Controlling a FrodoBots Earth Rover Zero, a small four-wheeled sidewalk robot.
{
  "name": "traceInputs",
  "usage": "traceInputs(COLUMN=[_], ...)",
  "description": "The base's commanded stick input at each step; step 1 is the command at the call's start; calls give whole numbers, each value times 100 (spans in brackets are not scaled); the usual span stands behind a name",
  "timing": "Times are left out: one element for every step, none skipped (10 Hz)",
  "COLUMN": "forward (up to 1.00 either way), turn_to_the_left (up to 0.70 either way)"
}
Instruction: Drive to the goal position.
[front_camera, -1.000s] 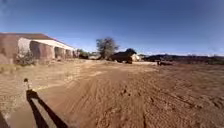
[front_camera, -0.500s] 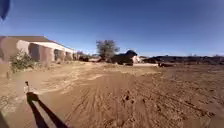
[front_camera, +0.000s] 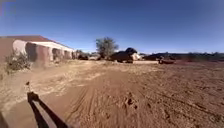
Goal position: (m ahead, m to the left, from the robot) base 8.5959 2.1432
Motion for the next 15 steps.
traceInputs(forward=[50, 50, 50, 50, 50, 50, 50, 50, 50, 50, 50, 50, 50, 50, 50], turn_to_the_left=[0, 0, 0, 0, 0, 0, 0, 0, 0, 0, 0, 0, 0, 0, 0])
